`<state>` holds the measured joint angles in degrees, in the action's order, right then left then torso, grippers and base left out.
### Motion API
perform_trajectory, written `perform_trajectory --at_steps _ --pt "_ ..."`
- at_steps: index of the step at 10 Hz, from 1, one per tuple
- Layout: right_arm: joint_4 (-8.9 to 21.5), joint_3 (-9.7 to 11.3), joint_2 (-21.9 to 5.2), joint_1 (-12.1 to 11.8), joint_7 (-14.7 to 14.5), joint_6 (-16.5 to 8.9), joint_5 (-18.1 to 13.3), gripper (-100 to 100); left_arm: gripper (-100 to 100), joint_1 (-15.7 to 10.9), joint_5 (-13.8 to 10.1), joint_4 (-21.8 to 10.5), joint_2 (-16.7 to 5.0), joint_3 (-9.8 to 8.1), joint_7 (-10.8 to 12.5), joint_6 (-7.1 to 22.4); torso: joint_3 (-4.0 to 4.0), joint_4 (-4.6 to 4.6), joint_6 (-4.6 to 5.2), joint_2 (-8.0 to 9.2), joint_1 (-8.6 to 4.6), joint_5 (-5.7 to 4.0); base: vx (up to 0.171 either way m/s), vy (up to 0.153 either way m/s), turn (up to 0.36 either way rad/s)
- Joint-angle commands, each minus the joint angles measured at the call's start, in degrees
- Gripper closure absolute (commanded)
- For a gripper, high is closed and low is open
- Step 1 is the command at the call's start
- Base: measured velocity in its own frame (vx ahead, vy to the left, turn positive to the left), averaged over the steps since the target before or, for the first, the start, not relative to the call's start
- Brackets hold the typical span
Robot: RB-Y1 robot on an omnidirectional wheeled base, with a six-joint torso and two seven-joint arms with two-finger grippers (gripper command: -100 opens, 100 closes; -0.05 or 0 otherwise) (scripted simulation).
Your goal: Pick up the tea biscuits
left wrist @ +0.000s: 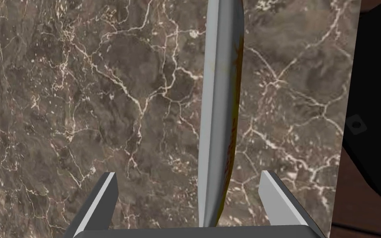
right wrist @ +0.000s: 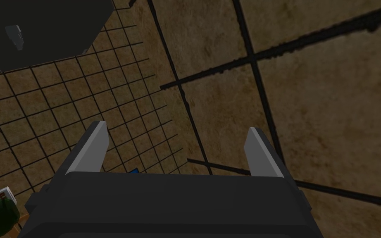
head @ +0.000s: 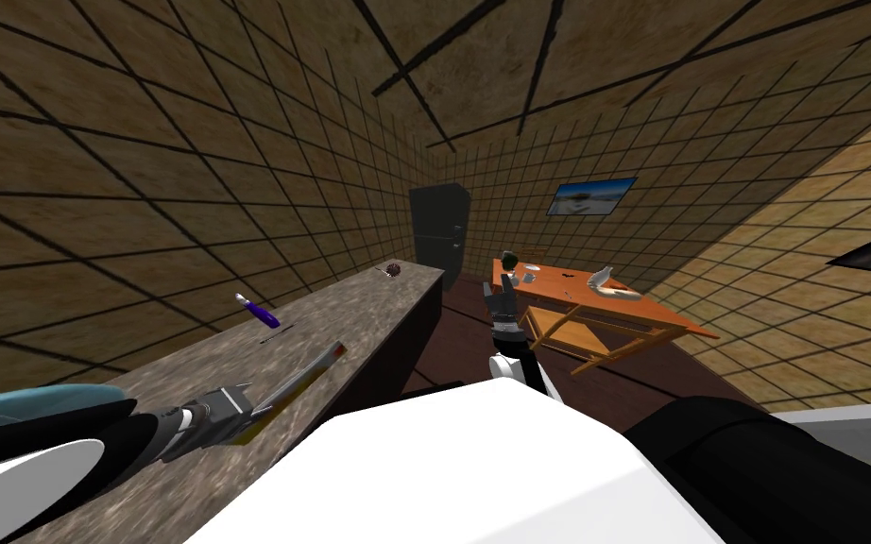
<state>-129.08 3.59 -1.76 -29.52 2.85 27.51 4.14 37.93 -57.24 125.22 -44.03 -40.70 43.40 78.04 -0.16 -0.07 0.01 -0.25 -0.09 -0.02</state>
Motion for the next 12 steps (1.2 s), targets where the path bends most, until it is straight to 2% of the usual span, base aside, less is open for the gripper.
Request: perform_trajectory --at_steps 1,4,5,6,7,8,9,10,11,12 --pt "0.00 0.00 0.00 0.00 0.00 0.00 0.00 0 -100 0.64 -1.65 -0.73 -1.19 -0.44 0.63 2.86 0.00 0.00 0.00 0.00 0.00 0.00 0.079 -0.035 -0.016" --pt "0.00 0.00 0.00 0.00 0.00 0.00 0.00 0 -100 1.82 -4.10 -1.24 -3.04 -1.30 1.65 7.41 -0.06 -0.02 0.00 -0.10 -0.04 -0.01 0.097 -0.037 -0.012" --pt "0.00 0.00 0.00 0.00 0.00 0.00 0.00 0 -100 2.06 -4.62 -1.32 -3.47 -1.49 1.87 8.30 -0.05 -0.02 0.00 -0.09 -0.02 -0.01 0.071 -0.011 -0.006" --pt "0.00 0.00 0.00 0.00 0.00 0.00 0.00 0 -100 1.75 -4.19 -1.19 -3.27 -1.25 1.93 7.66 -0.01 -0.01 0.00 -0.02 0.05 0.01 0.027 -0.002 0.000" --pt "0.00 0.00 0.00 0.00 0.00 0.00 0.00 0 0 1.78 -4.28 -1.23 -3.32 -1.31 1.94 7.89 0.06 0.02 0.00 0.12 0.10 0.02 0.006 -0.001 0.000" --pt "0.00 0.00 0.00 0.01 0.00 0.00 0.00 0 -100 3.73 -5.77 -2.27 -5.60 -0.47 1.77 5.00 0.12 0.05 0.00 0.22 0.11 0.03 0.023 -0.013 0.060" --pt "0.00 0.00 0.00 0.00 0.00 0.00 0.00 0 -100 3.73 -5.77 -2.27 -5.60 -0.47 1.77 4.64 0.12 0.05 -0.02 0.21 0.08 0.02 0.023 -0.019 0.034" --pt "0.00 0.00 0.00 0.01 0.00 0.00 0.00 0 -100 5.68 -7.27 -3.31 -7.88 0.36 1.60 2.51 0.12 0.05 0.00 0.21 0.06 0.02 0.030 -0.024 0.057" --pt "0.00 0.00 0.00 0.00 0.00 0.00 0.00 0 -100 5.68 -7.27 -3.31 -7.88 0.36 1.60 1.40 0.11 0.04 -0.02 0.19 0.03 0.01 0.027 -0.024 0.030" --pt "0.00 0.00 0.00 0.01 0.00 0.00 0.00 0 -100 7.63 -8.77 -4.35 -10.17 1.20 1.44 -0.45 0.11 0.04 0.00 0.19 0.03 0.01 0.029 -0.021 0.056"
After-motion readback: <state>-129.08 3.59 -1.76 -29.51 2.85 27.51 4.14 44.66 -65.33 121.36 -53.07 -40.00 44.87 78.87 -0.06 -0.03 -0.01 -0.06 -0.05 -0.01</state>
